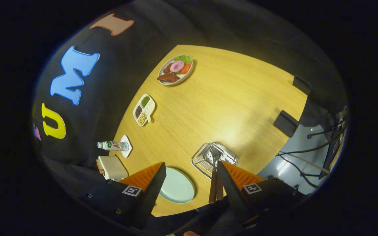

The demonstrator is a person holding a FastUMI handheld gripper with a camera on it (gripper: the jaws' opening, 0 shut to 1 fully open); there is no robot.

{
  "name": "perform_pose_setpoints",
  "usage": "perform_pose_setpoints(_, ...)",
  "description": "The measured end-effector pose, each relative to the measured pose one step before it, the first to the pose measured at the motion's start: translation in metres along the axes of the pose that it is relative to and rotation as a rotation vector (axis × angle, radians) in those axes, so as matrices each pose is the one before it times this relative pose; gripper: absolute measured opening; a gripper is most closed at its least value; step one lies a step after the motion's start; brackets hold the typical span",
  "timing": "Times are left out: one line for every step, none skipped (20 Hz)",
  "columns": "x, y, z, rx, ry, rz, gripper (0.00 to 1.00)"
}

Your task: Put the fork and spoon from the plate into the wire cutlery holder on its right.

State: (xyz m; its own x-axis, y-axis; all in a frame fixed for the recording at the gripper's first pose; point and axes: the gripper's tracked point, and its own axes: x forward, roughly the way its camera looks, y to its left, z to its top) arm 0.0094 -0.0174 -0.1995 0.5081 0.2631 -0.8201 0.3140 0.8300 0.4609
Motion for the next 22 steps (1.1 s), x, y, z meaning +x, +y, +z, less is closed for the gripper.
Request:
perform_pose_setpoints(-0.00336,0.00154,0.00821,-0.02907,-0.04341,-0.00422,0.96)
perform_pose_setpoints(-0.00363,0.00176,0.00775,-0.02521,-0.03760,-0.00355,0.96)
perform_pose_setpoints(-0.00366,0.00161,0.00595,-0.01594,-0.03409,-0.00781,0.96)
perform_pose_setpoints(-0.00340,0.00261,0.00782,-0.01485,-0.03882,-0.00220,0.96)
perform_pose_setpoints(-0.00343,0.00243,0.00737,-0.02394,-0.04440,-0.00290,0.96)
perform_pose_setpoints(-0.00469,0.00040,0.00972,-0.03217,-0.04961,-0.00932,0.96)
perform_pose_setpoints(-0.00295,0.00110,0.01040,-0.03453,-0.05671,-0.00887,0.96)
perform_pose_setpoints(-0.00534,0.00177,0.01127,-0.02909,-0.05641,-0.00438,0.96)
perform_pose_setpoints(-0.00488,0.00473,0.01107,-0.02283,-0.05445,-0.00265,0.96)
perform_pose_setpoints(-0.00517,0.00381,0.01067,-0.02175,-0.05132,0.00019,0.96)
perform_pose_setpoints(-0.00394,0.00468,0.00897,-0.02431,-0.05176,0.00075,0.96)
perform_pose_setpoints(-0.00499,0.00192,0.00993,-0.02624,-0.05251,-0.00130,0.96)
perform_pose_setpoints(-0.00328,0.00201,0.00896,-0.02798,-0.05189,-0.00659,0.96)
perform_pose_setpoints(-0.00450,0.00230,0.00965,-0.03144,-0.05081,-0.00631,0.96)
perform_pose_setpoints(-0.00386,0.00320,0.01016,-0.03376,-0.05067,-0.00500,0.96)
perform_pose_setpoints(-0.00527,0.00130,0.01243,-0.03779,-0.05642,-0.00947,0.96)
perform_pose_setpoints(-0.00388,-0.00098,0.01252,-0.04008,-0.05964,-0.01372,0.96)
perform_pose_setpoints(-0.00320,-0.00121,0.01291,-0.03659,-0.05300,-0.01323,0.96)
perform_pose_setpoints(-0.00613,0.00161,0.01087,-0.02465,-0.04465,-0.00479,0.96)
perform_pose_setpoints(-0.00589,0.00422,0.01041,-0.01267,-0.03935,0.00235,0.96)
perform_pose_setpoints(-0.00189,0.00507,0.00822,-0.01147,-0.03691,0.00287,0.96)
perform_pose_setpoints(-0.00105,0.00086,0.00730,-0.00599,-0.03402,0.00038,0.96)
